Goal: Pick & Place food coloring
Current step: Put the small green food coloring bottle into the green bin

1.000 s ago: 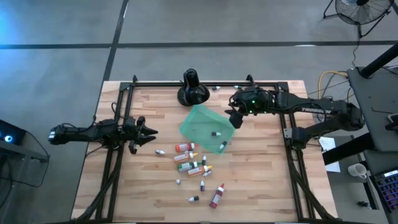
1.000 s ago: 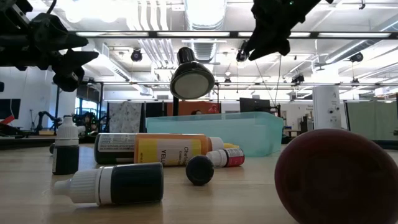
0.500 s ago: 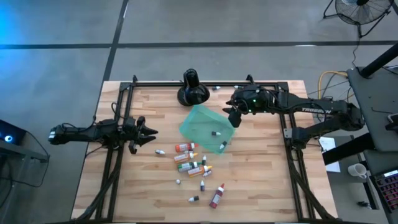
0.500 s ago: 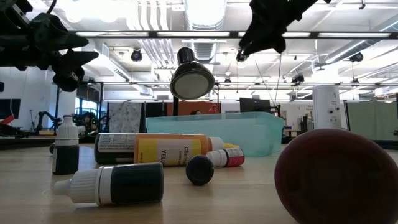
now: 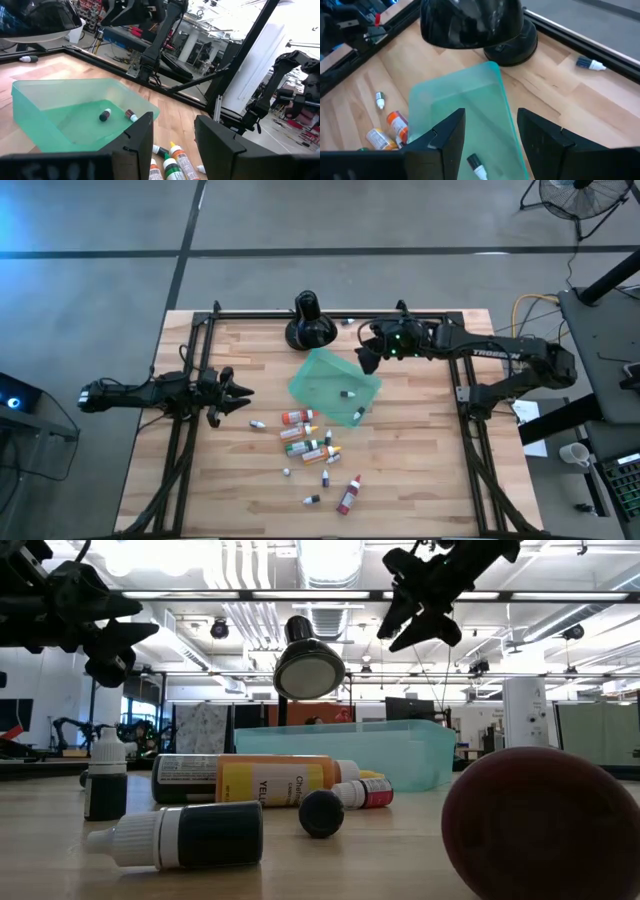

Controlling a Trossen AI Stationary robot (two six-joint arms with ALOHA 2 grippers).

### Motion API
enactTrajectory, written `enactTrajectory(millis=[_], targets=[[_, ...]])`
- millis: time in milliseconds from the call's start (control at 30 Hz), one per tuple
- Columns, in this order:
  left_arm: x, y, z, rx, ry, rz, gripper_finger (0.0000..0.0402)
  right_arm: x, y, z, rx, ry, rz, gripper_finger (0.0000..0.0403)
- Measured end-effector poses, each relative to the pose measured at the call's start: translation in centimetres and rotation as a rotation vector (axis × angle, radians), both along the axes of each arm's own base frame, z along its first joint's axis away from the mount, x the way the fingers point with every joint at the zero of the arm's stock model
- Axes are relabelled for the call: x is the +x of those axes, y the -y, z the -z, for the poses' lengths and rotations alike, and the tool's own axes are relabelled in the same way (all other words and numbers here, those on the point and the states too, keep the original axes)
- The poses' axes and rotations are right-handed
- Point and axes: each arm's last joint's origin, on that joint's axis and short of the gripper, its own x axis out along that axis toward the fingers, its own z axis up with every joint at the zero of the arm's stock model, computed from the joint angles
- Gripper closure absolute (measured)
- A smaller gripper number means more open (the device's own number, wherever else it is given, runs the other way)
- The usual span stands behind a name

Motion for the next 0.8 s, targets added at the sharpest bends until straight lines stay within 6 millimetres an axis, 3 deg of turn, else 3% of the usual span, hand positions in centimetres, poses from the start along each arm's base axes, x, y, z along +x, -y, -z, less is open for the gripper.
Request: enactTrajectory(millis=[333, 800], targets=[[0.0, 0.0, 0.0, 0.0, 0.0, 0.0, 0.0284, 0.5, 1.6, 0.1, 0.0, 0.062, 0.101, 0.0232], [0.0, 0.0, 0.0, 0.0, 0.0, 0.0, 0.0284, -1.8, 9.2, 2.9, 0.064, -0.036, 0.416, 0.0232]])
